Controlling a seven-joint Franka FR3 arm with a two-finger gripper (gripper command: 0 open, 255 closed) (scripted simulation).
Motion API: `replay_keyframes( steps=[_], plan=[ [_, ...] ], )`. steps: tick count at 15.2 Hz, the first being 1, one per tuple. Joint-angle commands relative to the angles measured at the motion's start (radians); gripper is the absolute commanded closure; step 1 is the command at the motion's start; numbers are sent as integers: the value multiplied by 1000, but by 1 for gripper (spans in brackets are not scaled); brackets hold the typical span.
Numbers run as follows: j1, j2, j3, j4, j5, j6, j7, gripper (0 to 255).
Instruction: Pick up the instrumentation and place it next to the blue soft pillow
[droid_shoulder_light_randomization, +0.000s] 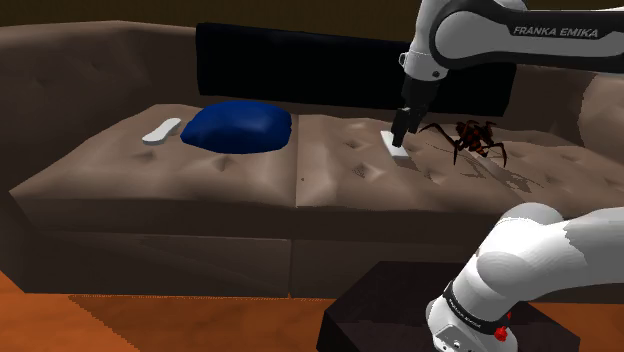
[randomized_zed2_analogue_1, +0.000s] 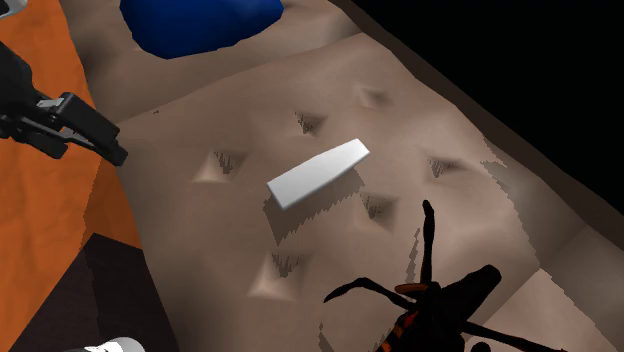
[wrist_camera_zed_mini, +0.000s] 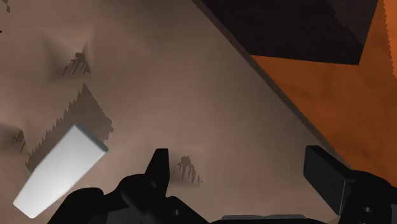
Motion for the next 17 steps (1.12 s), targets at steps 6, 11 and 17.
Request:
replay_keyframes(
  steps=[6, 11, 17],
  plan=[
    [-60, 167, -45, 55, -9, 111, 71, 0],
    [-111, 333, -95, 130, -6, 200, 135, 0],
    [-166, 525, -160, 241, 18, 281, 198, 0]
  ],
)
